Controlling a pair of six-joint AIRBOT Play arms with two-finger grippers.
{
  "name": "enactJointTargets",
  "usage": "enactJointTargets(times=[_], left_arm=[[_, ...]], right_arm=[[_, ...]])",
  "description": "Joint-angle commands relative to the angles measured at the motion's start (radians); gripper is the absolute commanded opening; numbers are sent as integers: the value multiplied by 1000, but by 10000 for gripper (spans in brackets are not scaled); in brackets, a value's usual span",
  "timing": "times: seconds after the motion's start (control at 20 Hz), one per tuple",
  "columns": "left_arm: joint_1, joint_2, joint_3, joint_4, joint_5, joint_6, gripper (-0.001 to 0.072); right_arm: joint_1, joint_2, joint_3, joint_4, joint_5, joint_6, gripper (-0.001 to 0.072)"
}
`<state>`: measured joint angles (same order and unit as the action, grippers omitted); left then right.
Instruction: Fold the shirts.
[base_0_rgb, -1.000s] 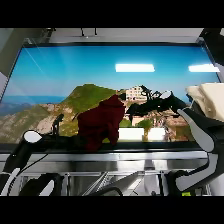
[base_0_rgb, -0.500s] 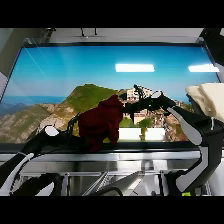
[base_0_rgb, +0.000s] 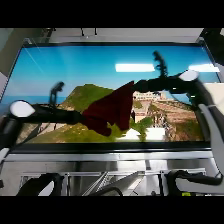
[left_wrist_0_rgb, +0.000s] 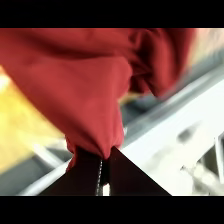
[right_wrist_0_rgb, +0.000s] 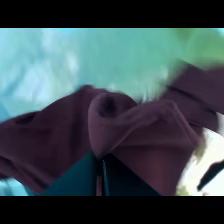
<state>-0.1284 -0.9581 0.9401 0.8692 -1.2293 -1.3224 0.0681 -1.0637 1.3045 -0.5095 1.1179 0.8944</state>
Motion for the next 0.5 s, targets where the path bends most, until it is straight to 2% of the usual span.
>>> enactJointTargets(times=[0.0,0.25,0.45], left_arm=[[119,149,230,35,-101,-34,13],[225,306,433,23,-142,-42,13],[294,347,438,30,-164,-39,13]], right_arm=[[-73,282,9,-42,16,-5,18],[-73,583,9,-57,13,-24,19],[-73,660,9,-93,16,-28,19]])
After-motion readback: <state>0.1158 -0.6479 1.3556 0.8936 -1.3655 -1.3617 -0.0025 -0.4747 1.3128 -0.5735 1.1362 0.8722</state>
